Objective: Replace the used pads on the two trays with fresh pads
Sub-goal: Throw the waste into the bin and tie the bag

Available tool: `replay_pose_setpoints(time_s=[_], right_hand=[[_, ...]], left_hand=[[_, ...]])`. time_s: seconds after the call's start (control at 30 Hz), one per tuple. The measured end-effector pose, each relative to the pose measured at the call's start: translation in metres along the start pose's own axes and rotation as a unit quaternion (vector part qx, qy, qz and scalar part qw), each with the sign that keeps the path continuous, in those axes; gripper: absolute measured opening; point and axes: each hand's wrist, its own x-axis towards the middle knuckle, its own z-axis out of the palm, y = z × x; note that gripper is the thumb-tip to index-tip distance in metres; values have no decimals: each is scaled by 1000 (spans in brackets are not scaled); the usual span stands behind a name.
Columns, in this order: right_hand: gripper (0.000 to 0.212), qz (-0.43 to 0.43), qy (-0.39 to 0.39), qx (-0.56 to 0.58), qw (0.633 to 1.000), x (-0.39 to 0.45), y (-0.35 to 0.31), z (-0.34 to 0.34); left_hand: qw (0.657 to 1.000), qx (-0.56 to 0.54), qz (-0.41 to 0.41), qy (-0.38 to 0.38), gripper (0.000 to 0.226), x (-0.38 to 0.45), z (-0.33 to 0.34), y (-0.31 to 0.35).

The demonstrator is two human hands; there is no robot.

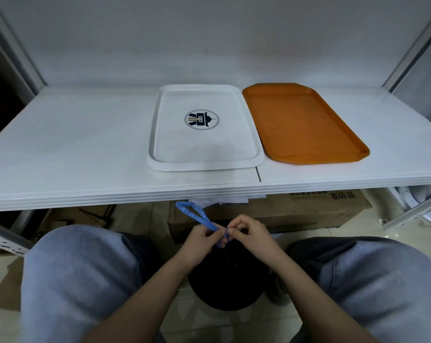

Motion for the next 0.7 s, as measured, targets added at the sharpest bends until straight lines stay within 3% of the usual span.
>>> replay_pose_setpoints(time_s=[0.23, 0.53, 0.7], right_hand=[[15, 21, 1, -47, 999, -6, -3, -2], [15, 43, -127, 5, 991, -15, -8, -11], [15, 122, -169, 40, 977, -18, -4, -12]], left_hand=[[999, -3, -32, -5, 21, 1, -2, -2], [994, -48, -93, -21, 18, 0, -8, -3], [989, -92, -113, -37, 13, 1, -11, -7]])
